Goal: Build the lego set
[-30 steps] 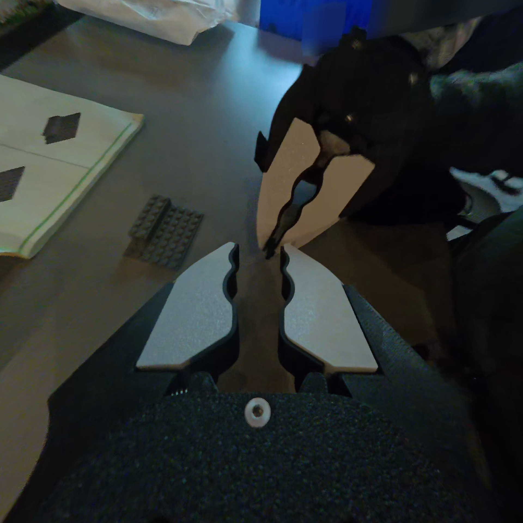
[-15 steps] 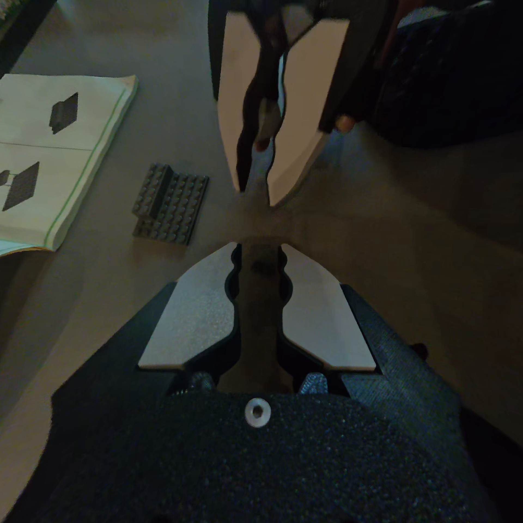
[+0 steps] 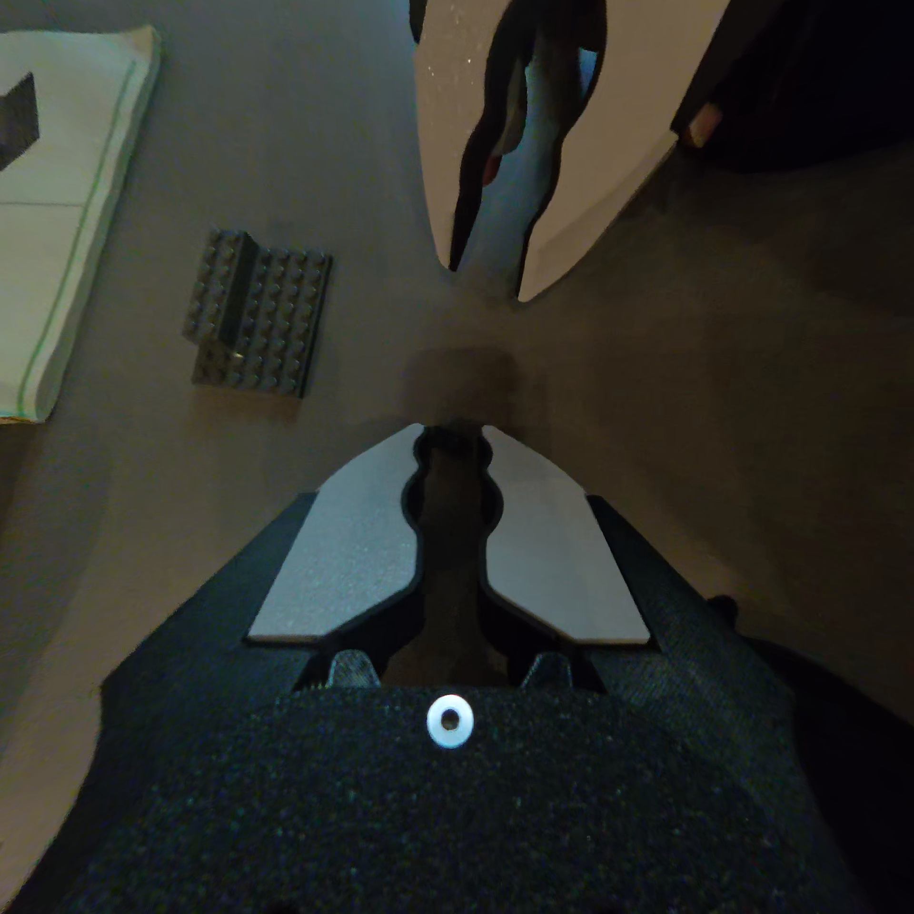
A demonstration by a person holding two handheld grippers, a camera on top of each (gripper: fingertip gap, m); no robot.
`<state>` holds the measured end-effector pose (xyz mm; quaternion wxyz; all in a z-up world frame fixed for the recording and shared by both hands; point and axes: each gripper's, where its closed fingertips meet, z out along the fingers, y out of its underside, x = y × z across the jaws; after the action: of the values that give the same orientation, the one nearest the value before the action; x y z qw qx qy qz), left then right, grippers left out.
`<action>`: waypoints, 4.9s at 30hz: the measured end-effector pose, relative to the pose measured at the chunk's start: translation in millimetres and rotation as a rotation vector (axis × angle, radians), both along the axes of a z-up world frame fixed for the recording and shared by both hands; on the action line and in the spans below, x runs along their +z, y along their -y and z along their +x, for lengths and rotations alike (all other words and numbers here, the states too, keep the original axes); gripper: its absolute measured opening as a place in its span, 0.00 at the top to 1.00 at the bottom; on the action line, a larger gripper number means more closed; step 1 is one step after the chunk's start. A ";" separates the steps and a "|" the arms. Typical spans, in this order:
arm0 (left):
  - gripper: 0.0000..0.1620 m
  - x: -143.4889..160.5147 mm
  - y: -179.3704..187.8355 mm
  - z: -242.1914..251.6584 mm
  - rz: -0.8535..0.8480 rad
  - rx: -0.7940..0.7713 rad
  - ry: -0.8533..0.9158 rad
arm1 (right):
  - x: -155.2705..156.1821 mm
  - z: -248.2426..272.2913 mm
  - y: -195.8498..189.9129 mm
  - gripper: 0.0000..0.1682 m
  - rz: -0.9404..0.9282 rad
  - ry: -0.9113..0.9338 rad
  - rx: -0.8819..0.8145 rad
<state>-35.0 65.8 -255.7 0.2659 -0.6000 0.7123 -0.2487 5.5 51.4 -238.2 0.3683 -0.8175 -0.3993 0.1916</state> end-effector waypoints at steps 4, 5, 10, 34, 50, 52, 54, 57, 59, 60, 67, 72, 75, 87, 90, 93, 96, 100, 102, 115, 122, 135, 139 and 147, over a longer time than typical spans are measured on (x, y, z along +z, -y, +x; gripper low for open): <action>0.90 0.0 0.3 0.1 0.008 -0.011 -0.004 | 2.1 -0.7 1.3 0.86 0.009 -0.014 0.008; 0.91 0.1 0.0 1.0 0.016 -0.022 0.003 | 2.6 -1.1 1.6 0.86 0.012 -0.017 0.013; 0.91 9.5 8.0 18.8 0.010 -0.139 0.092 | 4.5 -3.1 2.3 0.86 0.015 -0.036 0.032; 0.91 15.9 -19.3 -14.3 0.066 0.076 0.170 | -16.4 -12.4 -3.2 0.83 -0.006 0.166 0.098; 0.93 15.2 -27.5 -25.2 0.033 0.216 0.184 | -18.2 -17.1 -4.2 0.91 -0.056 0.202 0.199; 0.93 16.0 -27.8 -24.6 0.041 0.218 0.190 | -18.0 -14.9 -6.0 0.91 -0.041 0.212 0.201; 0.94 16.6 -28.1 -24.2 0.044 0.219 0.195 | -16.4 -10.5 -8.6 0.91 -0.040 0.222 0.202; 0.94 15.8 -29.5 -24.1 0.050 0.223 0.196 | -5.4 -8.1 -15.0 0.91 -0.033 0.191 0.202; 0.94 15.3 -30.2 -23.9 0.045 0.229 0.200 | 0.2 -5.6 -20.0 0.91 -0.019 0.189 0.194; 0.94 15.6 -30.7 -23.8 0.044 0.232 0.203 | 2.1 -4.6 -22.1 0.91 -0.010 0.188 0.192; 0.97 19.6 -37.2 -24.7 0.029 0.279 0.235 | 14.5 3.0 -40.3 0.91 0.041 0.183 0.173; 1.00 27.3 -41.1 -26.2 0.009 0.304 0.277 | 23.5 13.2 -55.0 0.91 0.063 0.187 0.160; 1.00 28.8 -46.6 -27.5 0.010 0.336 0.287 | 27.5 19.5 -63.1 0.91 0.078 0.182 0.148; 1.00 51.7 -69.6 -27.4 -0.040 0.494 0.331 | 29.3 23.9 -88.5 0.91 0.094 0.142 0.144; 1.00 52.3 -73.7 -29.2 -0.079 0.524 0.350 | 29.7 24.1 -93.8 0.91 0.092 0.147 0.156; 1.00 47.3 -77.3 -31.6 -0.068 0.539 0.350 | 30.2 25.2 -98.4 0.91 0.087 0.159 0.167; 1.00 44.0 -75.2 -30.3 -0.073 0.531 0.356 | 30.6 27.6 -102.7 0.91 0.083 0.175 0.172; 1.00 40.7 -73.7 -29.1 -0.047 0.520 0.357 | 31.1 31.5 -105.9 0.91 0.080 0.181 0.182; 1.00 38.0 -74.8 -29.2 -0.042 0.526 0.355 | 29.7 32.0 -108.3 0.91 0.079 0.173 0.191; 1.00 32.8 -79.0 -31.4 -0.021 0.552 0.332 | 10.9 5.4 -113.0 0.91 0.029 0.146 0.276; 1.00 33.2 -76.5 -31.2 -0.013 0.539 0.330 | 2.0 -2.5 -111.0 0.91 0.017 0.186 0.287; 1.00 32.6 -72.1 -30.6 -0.012 0.515 0.328 | -10.3 -3.3 -113.7 0.90 -0.028 0.236 0.306; 1.00 31.5 -71.2 -29.9 -0.014 0.508 0.324 | -13.0 -2.8 -112.9 0.90 -0.046 0.253 0.309; 1.00 30.1 -70.4 -29.3 -0.018 0.500 0.321 | -13.4 -2.3 -113.4 0.89 -0.065 0.255 0.308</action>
<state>-64.4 136.2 -225.6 0.4229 -0.7121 0.4891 -0.2737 3.1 164.8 -251.6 0.2545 -0.7759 -0.5566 0.1532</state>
